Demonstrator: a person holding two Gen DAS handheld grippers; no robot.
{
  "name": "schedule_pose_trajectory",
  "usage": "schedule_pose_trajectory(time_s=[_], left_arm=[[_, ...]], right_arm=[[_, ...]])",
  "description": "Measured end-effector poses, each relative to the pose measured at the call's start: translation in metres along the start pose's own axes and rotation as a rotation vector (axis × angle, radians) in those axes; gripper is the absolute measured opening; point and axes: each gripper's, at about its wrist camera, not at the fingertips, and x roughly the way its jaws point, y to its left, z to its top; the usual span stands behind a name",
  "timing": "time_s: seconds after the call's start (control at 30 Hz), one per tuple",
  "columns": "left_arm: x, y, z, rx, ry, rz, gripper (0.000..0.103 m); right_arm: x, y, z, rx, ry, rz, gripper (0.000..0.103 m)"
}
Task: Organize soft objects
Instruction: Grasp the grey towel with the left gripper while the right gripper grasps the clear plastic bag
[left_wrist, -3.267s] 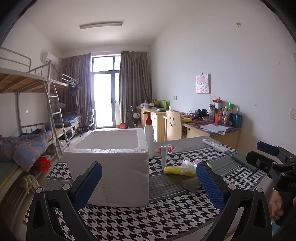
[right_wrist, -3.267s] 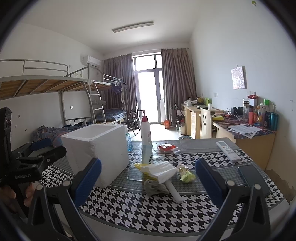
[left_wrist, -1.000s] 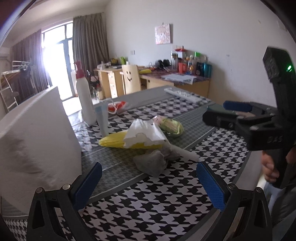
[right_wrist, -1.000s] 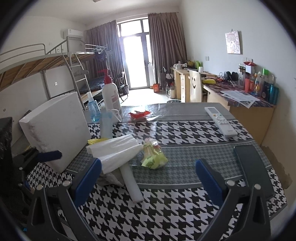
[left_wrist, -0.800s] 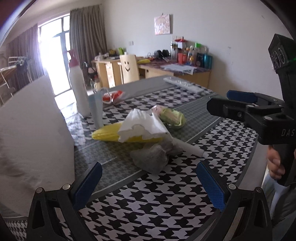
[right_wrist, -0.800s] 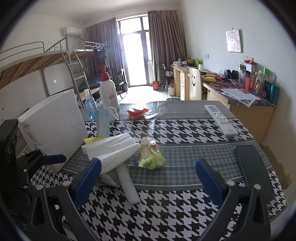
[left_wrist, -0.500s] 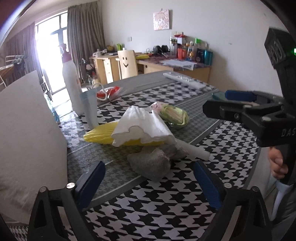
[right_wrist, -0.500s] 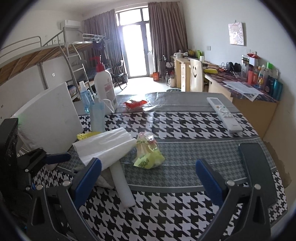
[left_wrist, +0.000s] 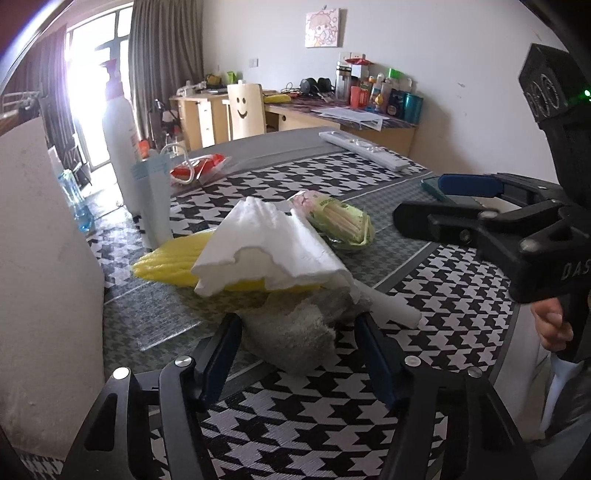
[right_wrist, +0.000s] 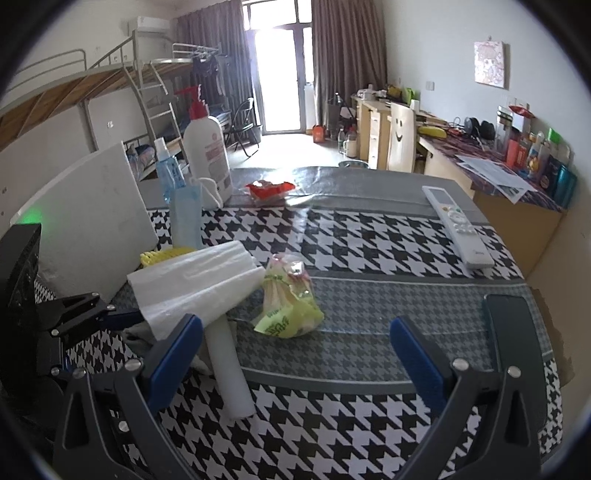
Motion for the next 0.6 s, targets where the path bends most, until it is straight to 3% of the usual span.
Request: schedule_pose_trajectory(time_s=[0.07, 0.17, 0.23, 0.43, 0.6], left_arm=[[0.002, -0.002, 0.001, 0.006, 0.001, -0.011, 0.053], [0.007, -0.001, 0.000, -0.006, 0.030, -0.027, 0.031], [0.008, 0.001, 0.000, -0.019, 0.038, -0.038, 0.025], [0.000, 0.003, -0.002, -0.031, 0.029, -0.065, 0.014], [-0.008, 0.005, -0.004, -0.036, 0.021, -0.089, 0.012]], right_arm=[[0.003, 0.002, 0.003, -0.013, 0.006, 0.001, 0.101], [0.010, 0.004, 0.006, -0.024, 0.026, 0.015, 0.096], [0.018, 0.005, 0.007, -0.027, 0.052, 0.023, 0.087], [0.035, 0.005, 0.011, -0.021, 0.107, 0.044, 0.064], [0.042, 0.001, 0.010, -0.002, 0.130, 0.047, 0.054]])
